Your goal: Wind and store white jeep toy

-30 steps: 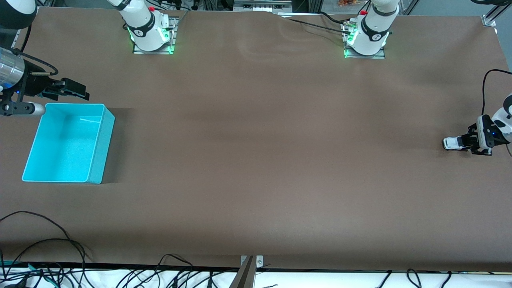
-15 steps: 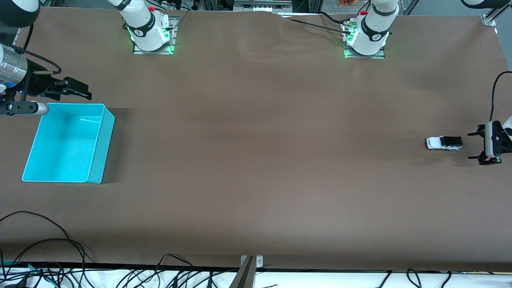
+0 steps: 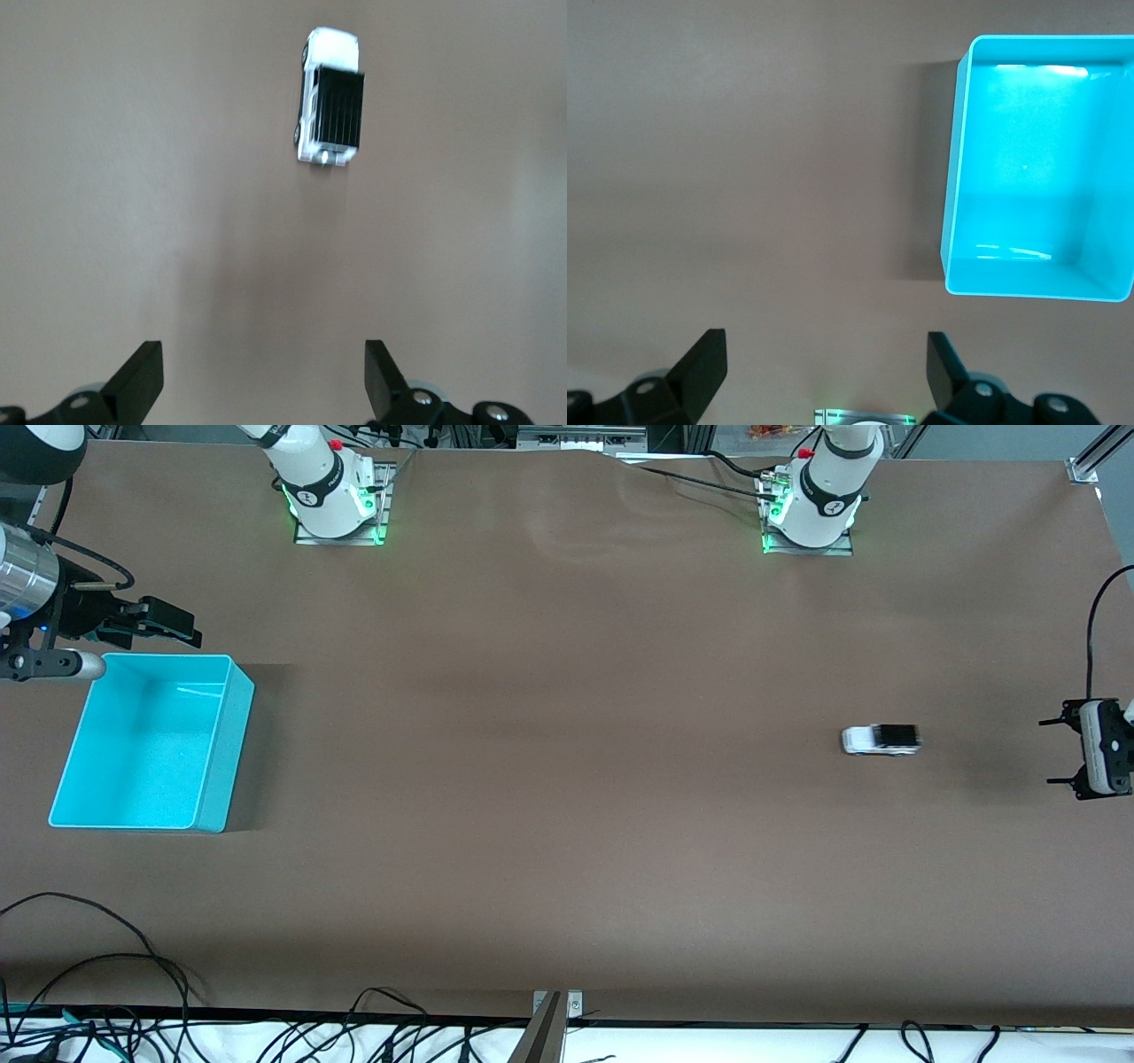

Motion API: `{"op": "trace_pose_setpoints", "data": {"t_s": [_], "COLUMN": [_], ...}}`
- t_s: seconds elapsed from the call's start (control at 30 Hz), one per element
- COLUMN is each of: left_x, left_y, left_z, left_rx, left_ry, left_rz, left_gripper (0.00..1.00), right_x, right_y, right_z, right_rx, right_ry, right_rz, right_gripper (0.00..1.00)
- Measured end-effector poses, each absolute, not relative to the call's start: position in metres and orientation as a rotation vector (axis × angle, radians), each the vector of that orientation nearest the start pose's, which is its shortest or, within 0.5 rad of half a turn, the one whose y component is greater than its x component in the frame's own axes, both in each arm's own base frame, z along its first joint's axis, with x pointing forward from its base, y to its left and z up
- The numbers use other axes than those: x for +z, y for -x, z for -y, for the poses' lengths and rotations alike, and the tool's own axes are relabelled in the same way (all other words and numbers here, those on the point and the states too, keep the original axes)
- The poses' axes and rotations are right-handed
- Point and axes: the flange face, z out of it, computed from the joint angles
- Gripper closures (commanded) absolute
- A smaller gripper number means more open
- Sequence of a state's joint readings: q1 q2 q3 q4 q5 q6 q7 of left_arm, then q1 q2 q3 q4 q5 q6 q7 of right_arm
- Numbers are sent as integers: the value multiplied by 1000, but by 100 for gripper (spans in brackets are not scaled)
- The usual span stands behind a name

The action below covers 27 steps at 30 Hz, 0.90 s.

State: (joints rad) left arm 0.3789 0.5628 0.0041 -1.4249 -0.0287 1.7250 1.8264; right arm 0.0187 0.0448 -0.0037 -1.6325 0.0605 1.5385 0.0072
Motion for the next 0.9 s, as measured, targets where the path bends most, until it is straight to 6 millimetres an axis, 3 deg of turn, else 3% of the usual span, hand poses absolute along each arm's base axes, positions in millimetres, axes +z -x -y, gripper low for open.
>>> {"op": "trace_pose_setpoints", "data": {"t_s": [0.3,0.53,0.57,0.9], "left_x": [368,381,396,410], "left_y": [-647,-646,-643,-639], "left_z": [-171,-129,-107,-93], "left_rx": [332,445,483,525], "left_ry": [2705,2775,2790,2838], "left_rz": [-2104,-2026,-1993,-1903], "left_gripper": [0,0,0,0], "right_x": [571,572,573,582], "right_y": [-563,-565,-565,-568], "right_z": [-13,-9,-9,-10], "right_rx": [169,145,138,95], "right_ry": [3078,3080,3080,3081], "right_rz": [1,-13,-14,-11], "right_gripper": [0,0,0,0]}}
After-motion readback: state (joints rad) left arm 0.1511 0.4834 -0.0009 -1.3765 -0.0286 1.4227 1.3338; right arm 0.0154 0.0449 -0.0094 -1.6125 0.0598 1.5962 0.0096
